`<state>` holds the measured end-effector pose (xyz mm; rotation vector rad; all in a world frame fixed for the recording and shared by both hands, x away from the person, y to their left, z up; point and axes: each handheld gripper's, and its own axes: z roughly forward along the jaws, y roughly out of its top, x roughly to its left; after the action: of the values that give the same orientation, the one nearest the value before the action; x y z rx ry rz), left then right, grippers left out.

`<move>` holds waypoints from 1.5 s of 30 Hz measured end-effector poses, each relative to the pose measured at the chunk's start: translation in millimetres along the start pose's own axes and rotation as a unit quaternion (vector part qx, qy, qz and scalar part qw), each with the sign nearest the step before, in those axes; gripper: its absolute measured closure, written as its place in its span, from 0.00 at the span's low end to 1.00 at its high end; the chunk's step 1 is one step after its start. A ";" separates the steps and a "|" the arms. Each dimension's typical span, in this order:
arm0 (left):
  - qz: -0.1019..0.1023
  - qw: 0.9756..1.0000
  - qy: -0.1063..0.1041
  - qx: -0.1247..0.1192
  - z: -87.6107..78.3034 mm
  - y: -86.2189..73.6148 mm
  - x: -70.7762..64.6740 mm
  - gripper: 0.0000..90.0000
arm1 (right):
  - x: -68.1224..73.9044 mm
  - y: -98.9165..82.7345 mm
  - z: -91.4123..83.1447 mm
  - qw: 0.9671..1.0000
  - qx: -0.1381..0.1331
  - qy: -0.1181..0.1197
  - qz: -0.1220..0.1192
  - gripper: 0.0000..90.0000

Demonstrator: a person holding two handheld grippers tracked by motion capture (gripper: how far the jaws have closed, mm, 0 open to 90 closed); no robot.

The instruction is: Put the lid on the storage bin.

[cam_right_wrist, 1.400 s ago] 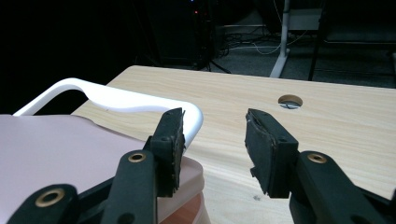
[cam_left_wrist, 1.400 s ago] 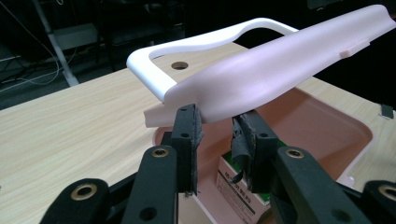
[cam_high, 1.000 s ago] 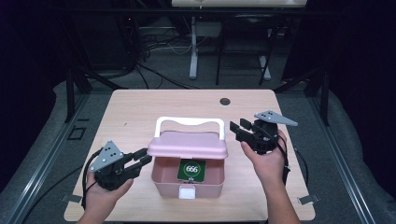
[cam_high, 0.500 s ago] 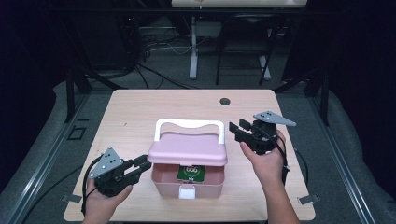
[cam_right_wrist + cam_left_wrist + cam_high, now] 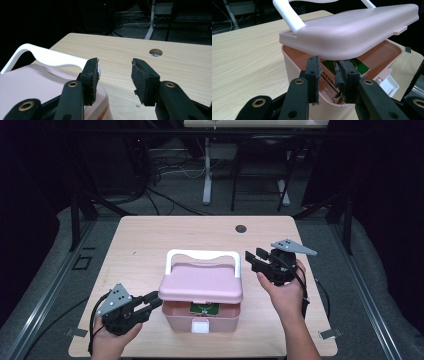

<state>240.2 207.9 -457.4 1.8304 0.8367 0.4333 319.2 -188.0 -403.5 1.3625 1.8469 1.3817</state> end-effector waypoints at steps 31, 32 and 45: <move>-0.007 1.000 -0.013 0.028 4.5 -27.3 -2.2 0.81 | -1.5 -2.4 2.2 1.000 0.004 -0.003 0.003 0.62; -0.006 0.999 -0.014 0.032 4.2 -29.6 -2.1 0.81 | -1.5 -2.4 2.3 1.000 0.004 -0.003 0.003 0.62; -0.009 0.999 -0.015 0.042 3.1 -35.8 -1.8 0.81 | -1.4 -3.8 4.4 1.000 0.006 -0.003 0.001 0.62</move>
<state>228.5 212.7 -491.1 1.8998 0.8620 0.3631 321.7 -187.4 -408.9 1.3750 1.8530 1.3673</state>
